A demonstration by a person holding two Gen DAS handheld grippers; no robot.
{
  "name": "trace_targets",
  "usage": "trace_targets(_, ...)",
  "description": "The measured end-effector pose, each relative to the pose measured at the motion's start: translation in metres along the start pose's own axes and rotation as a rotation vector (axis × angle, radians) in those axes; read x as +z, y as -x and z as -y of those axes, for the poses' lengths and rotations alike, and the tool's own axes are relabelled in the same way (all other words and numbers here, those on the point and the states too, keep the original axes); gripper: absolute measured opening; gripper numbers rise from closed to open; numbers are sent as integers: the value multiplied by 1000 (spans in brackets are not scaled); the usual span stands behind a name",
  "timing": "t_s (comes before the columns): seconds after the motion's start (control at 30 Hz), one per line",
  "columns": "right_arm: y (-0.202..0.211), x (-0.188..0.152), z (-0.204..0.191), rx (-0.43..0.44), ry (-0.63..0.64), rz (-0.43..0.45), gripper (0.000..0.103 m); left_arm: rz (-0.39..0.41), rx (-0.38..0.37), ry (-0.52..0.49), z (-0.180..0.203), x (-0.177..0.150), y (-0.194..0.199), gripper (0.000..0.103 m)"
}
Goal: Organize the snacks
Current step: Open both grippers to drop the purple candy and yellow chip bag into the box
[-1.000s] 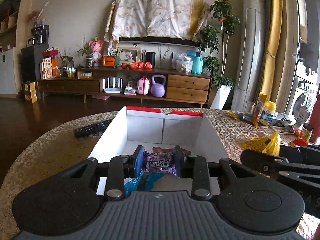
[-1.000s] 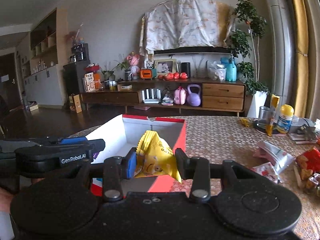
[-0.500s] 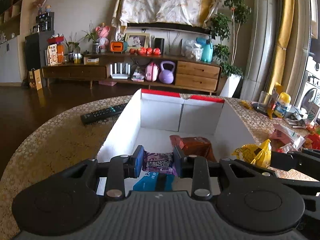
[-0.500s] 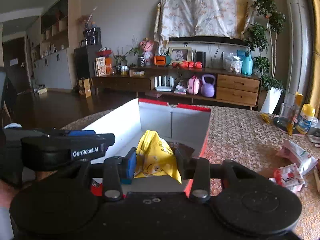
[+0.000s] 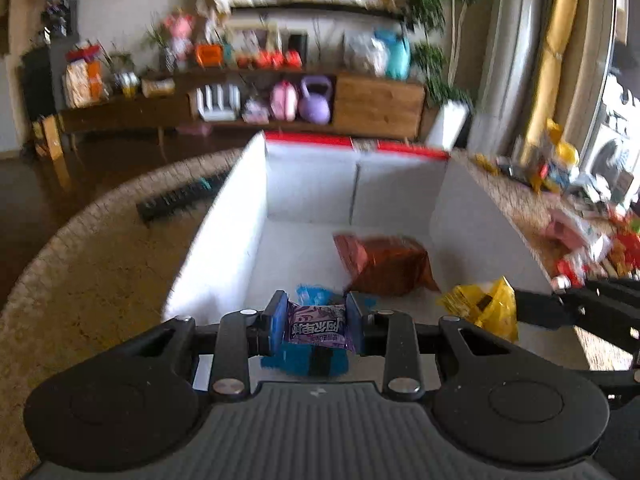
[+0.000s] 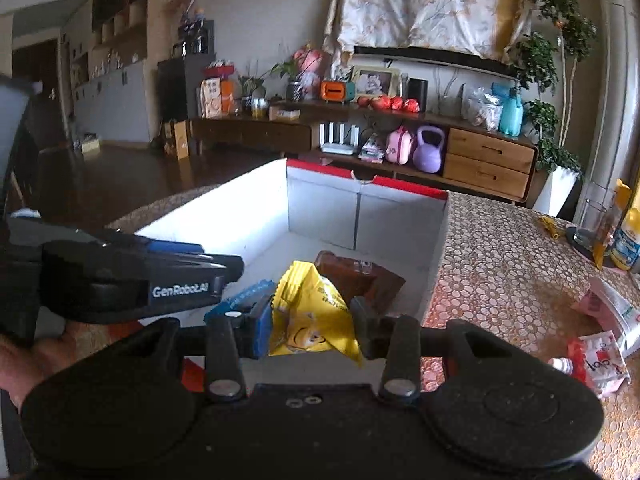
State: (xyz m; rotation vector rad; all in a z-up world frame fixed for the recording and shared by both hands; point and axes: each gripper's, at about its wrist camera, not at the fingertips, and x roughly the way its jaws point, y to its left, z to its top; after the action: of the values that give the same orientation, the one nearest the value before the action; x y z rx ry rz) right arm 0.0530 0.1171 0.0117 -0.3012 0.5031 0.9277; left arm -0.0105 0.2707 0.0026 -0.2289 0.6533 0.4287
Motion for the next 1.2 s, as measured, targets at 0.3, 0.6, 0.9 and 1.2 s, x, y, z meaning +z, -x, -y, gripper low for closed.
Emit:
trace_targets(0.3,-15,7,-5,31,69,-89,42,-83,-2,8,-5,-3,-14,32)
trace_targets(0.6,-16,7,-3,29,53,-90,46,-89,5,2,-4,-3,-14,33)
trace_targets(0.9,-6,5,2,-20,52,-68,53,-74,20,6,4,1,-8,56)
trace_targets(1.2,24,3,16,-33,16,-5,55,3,55,-17,18,7,12,86)
